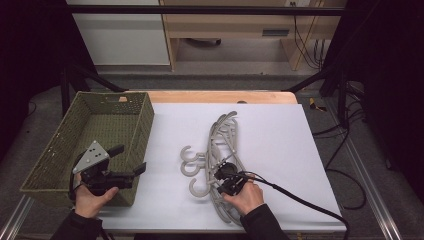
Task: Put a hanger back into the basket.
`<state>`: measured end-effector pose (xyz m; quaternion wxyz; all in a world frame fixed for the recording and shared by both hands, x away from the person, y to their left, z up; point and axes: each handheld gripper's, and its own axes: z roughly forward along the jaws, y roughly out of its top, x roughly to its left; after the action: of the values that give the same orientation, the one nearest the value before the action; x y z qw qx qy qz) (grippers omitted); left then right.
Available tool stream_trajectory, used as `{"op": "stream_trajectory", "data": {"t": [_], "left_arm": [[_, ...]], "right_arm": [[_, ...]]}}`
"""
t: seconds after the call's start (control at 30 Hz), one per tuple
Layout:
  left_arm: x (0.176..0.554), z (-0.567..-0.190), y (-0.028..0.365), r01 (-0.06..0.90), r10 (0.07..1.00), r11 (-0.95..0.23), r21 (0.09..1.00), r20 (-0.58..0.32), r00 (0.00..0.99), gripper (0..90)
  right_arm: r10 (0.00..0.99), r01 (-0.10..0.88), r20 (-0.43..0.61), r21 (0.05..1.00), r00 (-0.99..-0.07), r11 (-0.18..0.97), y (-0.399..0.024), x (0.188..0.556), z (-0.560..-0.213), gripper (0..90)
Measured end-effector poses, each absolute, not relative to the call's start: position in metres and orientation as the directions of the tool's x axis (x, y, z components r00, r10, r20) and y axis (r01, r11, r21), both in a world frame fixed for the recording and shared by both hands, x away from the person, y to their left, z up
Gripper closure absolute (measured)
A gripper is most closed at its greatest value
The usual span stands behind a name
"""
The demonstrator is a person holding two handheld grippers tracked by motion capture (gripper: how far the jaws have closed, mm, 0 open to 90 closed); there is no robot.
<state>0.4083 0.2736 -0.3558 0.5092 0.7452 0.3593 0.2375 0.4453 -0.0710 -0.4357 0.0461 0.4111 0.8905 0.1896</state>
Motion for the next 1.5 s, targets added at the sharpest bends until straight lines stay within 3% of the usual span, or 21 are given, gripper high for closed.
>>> {"op": "stream_trajectory", "data": {"t": [0.43, 0.93, 1.17, 1.5], "left_arm": [[0.407, -0.355, 0.273, 0.290, 0.775, -0.228, 0.929, -0.007, 0.632, 5.5], [0.406, -0.353, 0.270, 0.270, 0.757, -0.259, 0.927, 0.021, 0.653, 5.7], [0.402, -0.349, 0.258, 0.243, 0.716, -0.314, 0.918, 0.061, 0.695, 5.7], [0.396, -0.351, 0.225, 0.182, 0.606, -0.491, 0.852, 0.184, 0.774, 5.8]], "right_arm": [[0.759, 0.734, 0.115, 0.384, -0.640, 0.560, -0.081, 0.448, -0.420, 83.1], [0.691, 0.673, 0.165, 0.468, -0.703, 0.573, -0.120, 0.448, -0.360, 83.3], [0.601, 0.602, 0.188, 0.503, -0.777, 0.620, -0.133, 0.447, -0.342, 83.2], [0.460, 0.515, 0.243, 0.514, -0.854, 0.686, -0.134, 0.437, -0.336, 83.2]]}}
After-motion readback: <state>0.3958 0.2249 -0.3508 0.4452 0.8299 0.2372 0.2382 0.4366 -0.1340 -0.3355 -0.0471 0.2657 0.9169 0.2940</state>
